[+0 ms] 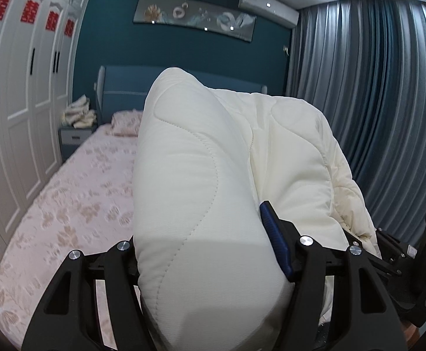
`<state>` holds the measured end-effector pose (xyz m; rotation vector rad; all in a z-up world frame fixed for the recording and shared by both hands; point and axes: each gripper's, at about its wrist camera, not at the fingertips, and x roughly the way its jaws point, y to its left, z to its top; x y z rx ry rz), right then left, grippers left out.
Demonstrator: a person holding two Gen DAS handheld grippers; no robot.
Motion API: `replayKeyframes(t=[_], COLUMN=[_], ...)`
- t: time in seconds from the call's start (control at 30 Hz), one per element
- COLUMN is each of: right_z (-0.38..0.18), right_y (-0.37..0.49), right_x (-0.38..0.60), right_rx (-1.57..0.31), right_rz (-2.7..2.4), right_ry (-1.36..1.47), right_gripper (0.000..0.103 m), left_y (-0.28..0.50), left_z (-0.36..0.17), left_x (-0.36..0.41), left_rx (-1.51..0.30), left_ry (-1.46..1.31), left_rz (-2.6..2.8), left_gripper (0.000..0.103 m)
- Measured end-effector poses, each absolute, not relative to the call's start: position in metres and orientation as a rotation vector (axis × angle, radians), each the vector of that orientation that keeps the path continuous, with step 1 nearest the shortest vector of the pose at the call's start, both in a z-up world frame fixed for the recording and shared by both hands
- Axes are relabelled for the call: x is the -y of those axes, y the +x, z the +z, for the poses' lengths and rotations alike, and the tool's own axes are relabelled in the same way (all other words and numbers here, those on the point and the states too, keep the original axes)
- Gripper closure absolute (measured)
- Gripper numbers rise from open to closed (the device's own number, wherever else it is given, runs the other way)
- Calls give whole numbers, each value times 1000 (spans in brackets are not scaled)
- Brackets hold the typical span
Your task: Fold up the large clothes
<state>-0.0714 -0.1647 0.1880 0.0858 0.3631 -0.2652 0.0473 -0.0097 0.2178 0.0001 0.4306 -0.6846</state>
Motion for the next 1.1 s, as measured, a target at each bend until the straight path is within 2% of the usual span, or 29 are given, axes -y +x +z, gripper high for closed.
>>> replayKeyframes(t=[0.3, 0.53, 0.8, 1.1], right_z=[205, 177, 81, -24], right_y=[-20, 48, 123, 151], right_x=[131, 128, 146, 151], right_rx=[-301, -328, -538, -754], right_rz=[-253, -219, -167, -156], right_ry=[-42, -77, -9, 55], right_gripper=[76, 76, 76, 76], left_y=[85, 142, 218, 247], left_z=[225, 196, 93, -21], left_x=[-17, -22, -12, -9], left_rx=[-308, -298, -523, -737], left_ry=[-5, -6, 1, -14], left_rz=[-661, -635, -604, -577], left_gripper=[41, 41, 41, 41])
